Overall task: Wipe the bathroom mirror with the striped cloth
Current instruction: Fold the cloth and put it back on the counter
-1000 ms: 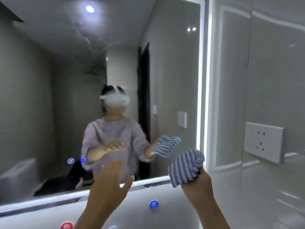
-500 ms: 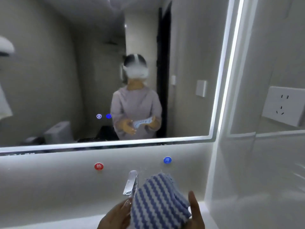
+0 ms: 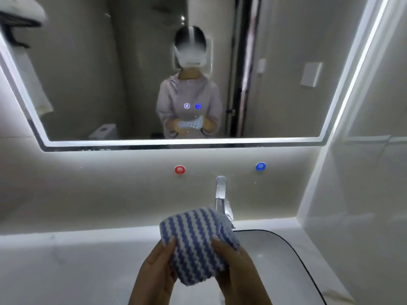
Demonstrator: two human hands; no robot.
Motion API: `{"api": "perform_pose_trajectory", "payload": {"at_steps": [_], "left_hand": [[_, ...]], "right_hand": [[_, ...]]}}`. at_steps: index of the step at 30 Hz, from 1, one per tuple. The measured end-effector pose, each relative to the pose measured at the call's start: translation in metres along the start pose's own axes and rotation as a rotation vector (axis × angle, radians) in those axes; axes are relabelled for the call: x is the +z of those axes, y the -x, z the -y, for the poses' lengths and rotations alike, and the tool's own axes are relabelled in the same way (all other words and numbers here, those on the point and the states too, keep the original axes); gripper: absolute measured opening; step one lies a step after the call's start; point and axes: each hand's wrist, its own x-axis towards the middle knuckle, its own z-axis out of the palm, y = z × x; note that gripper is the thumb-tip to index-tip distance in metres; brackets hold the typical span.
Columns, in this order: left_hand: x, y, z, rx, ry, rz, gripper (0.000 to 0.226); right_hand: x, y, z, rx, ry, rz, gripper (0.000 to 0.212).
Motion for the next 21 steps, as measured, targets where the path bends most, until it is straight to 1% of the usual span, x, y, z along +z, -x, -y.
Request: {"api": "perform_pose_trajectory", "payload": {"at_steps": [1,2,3,4,5,6,7,8,9,10,11,12,13,14,15,16,18,19,20,21], "left_hand": [[-0.009,0.001,-0.006,0.025,0.035,-0.044,0.061],[-0.021,0.004,-0.015,0.026,0.020,-0.048,0.045],[-0.030,0.007,-0.025,0.013,0.011,-0.057,0.038],[-0.041,0.009,-0.030,0.026,-0.035,-0.059,0.035],[-0.050,0.011,-0.035,0.031,-0.074,-0.038,0.037],[-0.061,0.012,-0.039,0.048,-0.126,0.013,0.051],[-0.065,0.015,-0.046,0.058,-0.181,0.050,0.070],[-0.071,0.017,-0.049,0.088,-0.239,0.058,0.084],[-0.074,0.019,-0.053,0.118,-0.263,0.044,0.089],[-0.078,0.019,-0.055,0.157,-0.280,0.026,0.084],[-0.080,0.019,-0.059,0.168,-0.272,-0.003,0.073],[-0.082,0.018,-0.060,0.175,-0.255,-0.029,0.058],[-0.083,0.018,-0.061,0.163,-0.233,-0.052,0.042],[-0.085,0.017,-0.059,0.137,-0.219,-0.069,0.029],[-0.085,0.019,-0.059,0.117,-0.205,-0.080,0.026],[-0.087,0.018,-0.056,0.111,-0.201,-0.078,0.033],[-0.089,0.019,-0.054,0.112,-0.215,-0.069,0.071],[-0.089,0.019,-0.054,0.107,-0.223,-0.076,0.083],[-0.088,0.019,-0.055,0.109,-0.226,-0.088,0.084],[-0.086,0.019,-0.057,0.103,-0.227,-0.093,0.080]], "right_hand": [[0.003,-0.001,-0.008,-0.026,0.036,-0.052,0.057],[0.007,-0.002,-0.014,-0.040,0.053,-0.085,0.062],[0.015,-0.001,-0.021,-0.029,0.062,-0.095,0.061],[0.020,-0.002,-0.026,-0.010,0.051,-0.096,0.059],[0.024,-0.004,-0.032,0.011,0.075,-0.083,0.060],[0.028,-0.005,-0.037,0.011,0.084,-0.049,0.067],[0.035,-0.003,-0.039,-0.001,0.140,-0.040,0.077],[0.039,-0.003,-0.043,-0.020,0.214,-0.053,0.079],[0.040,-0.005,-0.046,-0.048,0.287,-0.073,0.071],[0.043,-0.005,-0.049,-0.090,0.337,-0.097,0.057],[0.046,-0.006,-0.051,-0.135,0.388,-0.123,0.044],[0.047,-0.007,-0.054,-0.189,0.432,-0.160,0.036],[0.047,-0.009,-0.058,-0.238,0.475,-0.184,0.035],[0.049,-0.010,-0.062,-0.270,0.505,-0.205,0.039],[0.050,-0.010,-0.065,-0.283,0.538,-0.216,0.045],[0.050,-0.011,-0.069,-0.276,0.552,-0.222,0.049],[0.050,-0.013,-0.070,-0.246,0.559,-0.224,0.047],[0.050,-0.013,-0.069,-0.230,0.557,-0.212,0.047],[0.050,-0.014,-0.068,-0.209,0.538,-0.195,0.046],[0.049,-0.015,-0.065,-0.176,0.508,-0.174,0.039]]}}
